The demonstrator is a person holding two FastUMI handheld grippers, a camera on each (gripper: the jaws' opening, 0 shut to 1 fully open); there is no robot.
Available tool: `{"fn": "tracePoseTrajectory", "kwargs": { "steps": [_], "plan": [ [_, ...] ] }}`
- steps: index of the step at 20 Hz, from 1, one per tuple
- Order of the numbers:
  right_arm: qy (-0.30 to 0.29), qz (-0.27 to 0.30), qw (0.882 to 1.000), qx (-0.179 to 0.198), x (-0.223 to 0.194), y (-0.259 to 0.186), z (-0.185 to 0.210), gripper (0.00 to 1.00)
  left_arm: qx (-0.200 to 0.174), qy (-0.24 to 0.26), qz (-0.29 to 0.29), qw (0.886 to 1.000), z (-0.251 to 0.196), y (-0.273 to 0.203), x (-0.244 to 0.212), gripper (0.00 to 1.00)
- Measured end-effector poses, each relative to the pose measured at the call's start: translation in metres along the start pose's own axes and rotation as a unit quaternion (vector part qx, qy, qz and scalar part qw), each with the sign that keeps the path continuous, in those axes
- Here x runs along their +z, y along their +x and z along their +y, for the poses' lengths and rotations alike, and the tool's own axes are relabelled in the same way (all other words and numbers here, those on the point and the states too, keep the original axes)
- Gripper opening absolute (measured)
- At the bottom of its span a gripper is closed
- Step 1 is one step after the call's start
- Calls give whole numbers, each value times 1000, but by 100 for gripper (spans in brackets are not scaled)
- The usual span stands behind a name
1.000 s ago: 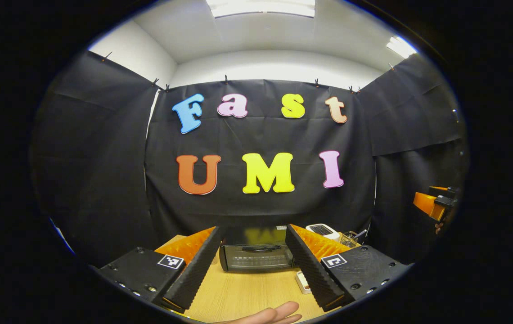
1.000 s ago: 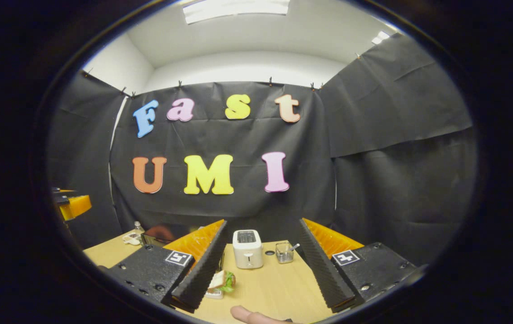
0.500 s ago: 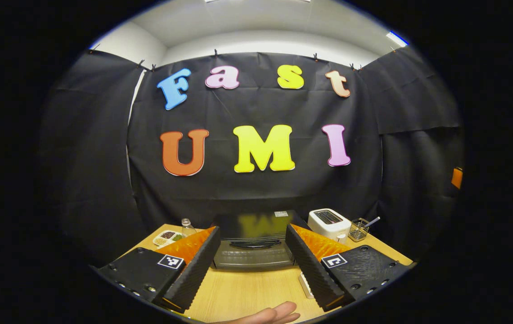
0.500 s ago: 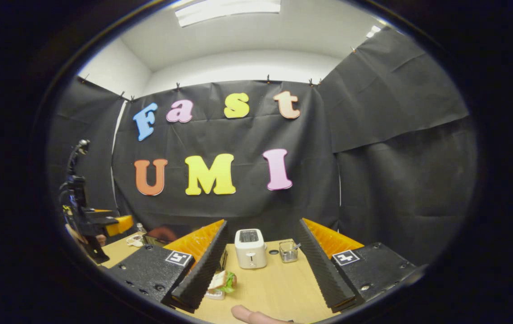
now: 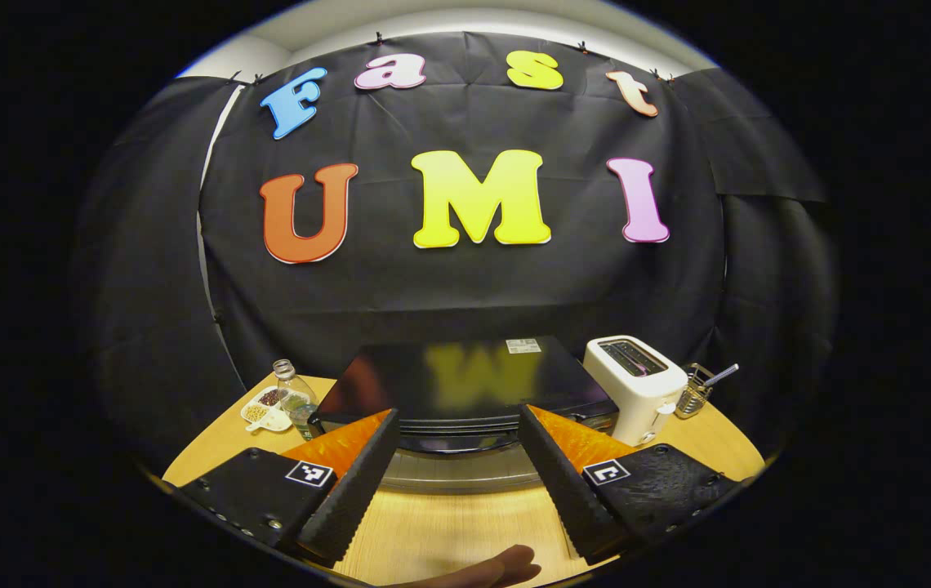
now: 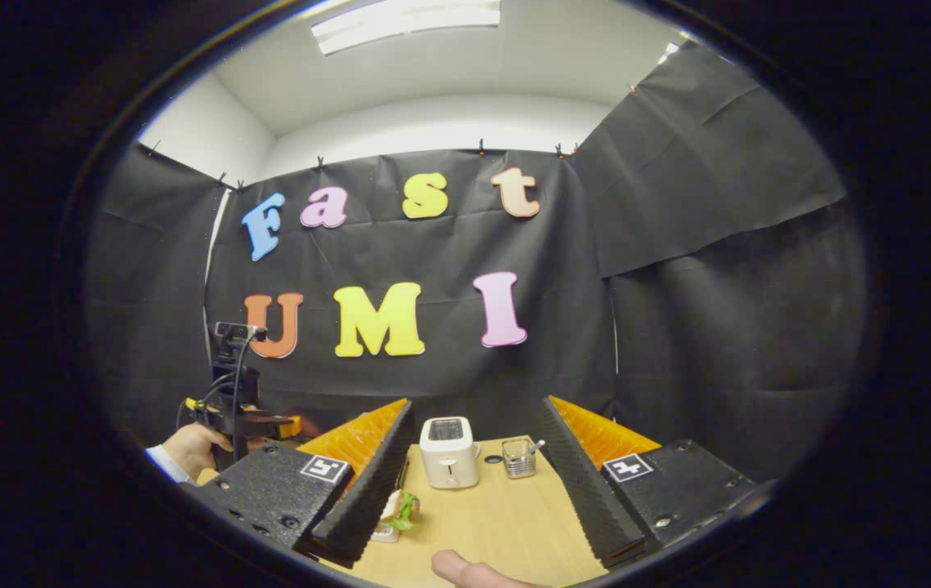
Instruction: Open the electric oven with the left hand, put the food in, and close the electric oven.
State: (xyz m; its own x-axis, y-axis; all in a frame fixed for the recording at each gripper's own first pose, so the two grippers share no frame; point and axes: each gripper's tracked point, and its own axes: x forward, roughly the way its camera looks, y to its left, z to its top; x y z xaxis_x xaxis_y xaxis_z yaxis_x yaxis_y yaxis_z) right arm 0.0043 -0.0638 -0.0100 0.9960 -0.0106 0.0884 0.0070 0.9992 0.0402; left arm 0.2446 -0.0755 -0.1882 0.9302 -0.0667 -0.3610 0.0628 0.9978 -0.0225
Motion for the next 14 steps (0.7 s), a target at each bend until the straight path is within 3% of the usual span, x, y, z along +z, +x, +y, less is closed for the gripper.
{"fn": "tracePoseTrajectory", "kwargs": {
  "steps": [3, 6, 9, 14],
  "plan": [
    [-10, -4, 1000, -11, -2, -9, -12, 98, -10, -19, 44, 999, -7, 27, -22, 95],
    [-23, -4, 1000, -17, -6, -17, -22, 98, 9, -14, 65, 998, 3, 44, -26, 96],
    [-24, 1, 999, -29, -12, -22, -35, 98, 5, -29, 87, 996, 1, 55, -36, 95],
    [-20, 10, 999, -33, -19, -26, -39, 98, -3, -6, 95, 995, 0, 54, -45, 98]
  ]
}}
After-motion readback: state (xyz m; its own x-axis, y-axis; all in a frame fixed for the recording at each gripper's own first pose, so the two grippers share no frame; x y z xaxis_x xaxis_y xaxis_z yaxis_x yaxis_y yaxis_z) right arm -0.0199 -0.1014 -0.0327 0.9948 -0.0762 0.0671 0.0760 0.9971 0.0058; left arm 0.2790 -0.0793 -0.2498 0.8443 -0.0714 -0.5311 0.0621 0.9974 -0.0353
